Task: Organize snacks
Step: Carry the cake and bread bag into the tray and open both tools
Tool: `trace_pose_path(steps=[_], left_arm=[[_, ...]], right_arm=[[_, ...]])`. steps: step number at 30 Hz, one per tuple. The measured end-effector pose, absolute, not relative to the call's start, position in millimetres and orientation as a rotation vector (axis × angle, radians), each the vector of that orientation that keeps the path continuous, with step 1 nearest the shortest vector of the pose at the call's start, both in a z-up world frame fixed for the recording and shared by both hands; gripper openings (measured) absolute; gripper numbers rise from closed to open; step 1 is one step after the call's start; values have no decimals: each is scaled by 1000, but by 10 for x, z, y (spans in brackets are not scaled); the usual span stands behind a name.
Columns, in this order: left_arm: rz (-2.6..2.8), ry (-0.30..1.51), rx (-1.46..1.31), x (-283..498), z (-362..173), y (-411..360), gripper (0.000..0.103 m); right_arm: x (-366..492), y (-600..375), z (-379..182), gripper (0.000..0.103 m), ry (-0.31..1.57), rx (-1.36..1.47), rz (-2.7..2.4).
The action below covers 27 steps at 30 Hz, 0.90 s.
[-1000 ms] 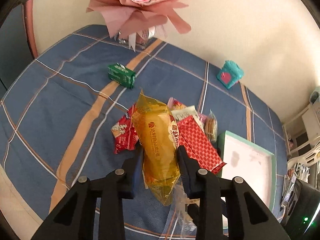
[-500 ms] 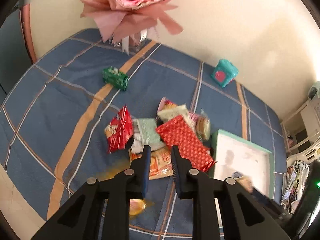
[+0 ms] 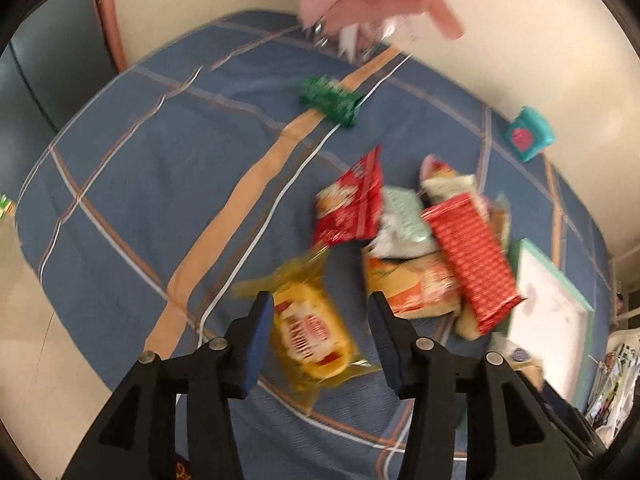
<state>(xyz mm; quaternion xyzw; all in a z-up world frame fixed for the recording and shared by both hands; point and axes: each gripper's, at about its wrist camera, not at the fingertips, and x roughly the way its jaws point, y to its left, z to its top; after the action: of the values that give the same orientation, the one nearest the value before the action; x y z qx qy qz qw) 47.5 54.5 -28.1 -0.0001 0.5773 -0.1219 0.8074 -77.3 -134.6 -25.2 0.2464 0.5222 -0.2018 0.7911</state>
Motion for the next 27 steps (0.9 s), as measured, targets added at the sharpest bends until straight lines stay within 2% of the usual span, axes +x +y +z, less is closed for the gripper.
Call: trace_pose_path(steps=[6, 12, 17, 27], left_arm=[[-228, 1367, -18, 566, -690, 571, 52], [-253, 1384, -44, 579, -817, 584, 51], [-268, 1365, -51, 546, -806, 591, 42], [-326, 1293, -112, 483, -484, 528, 39]], right_arm=[[-805, -1373, -246, 58, 1121, 547, -442], [-795, -1377, -245, 58, 1121, 549, -440], [-791, -1392, -234, 58, 1118, 556, -435], [-840, -1470, -158, 58, 1083, 586, -437]])
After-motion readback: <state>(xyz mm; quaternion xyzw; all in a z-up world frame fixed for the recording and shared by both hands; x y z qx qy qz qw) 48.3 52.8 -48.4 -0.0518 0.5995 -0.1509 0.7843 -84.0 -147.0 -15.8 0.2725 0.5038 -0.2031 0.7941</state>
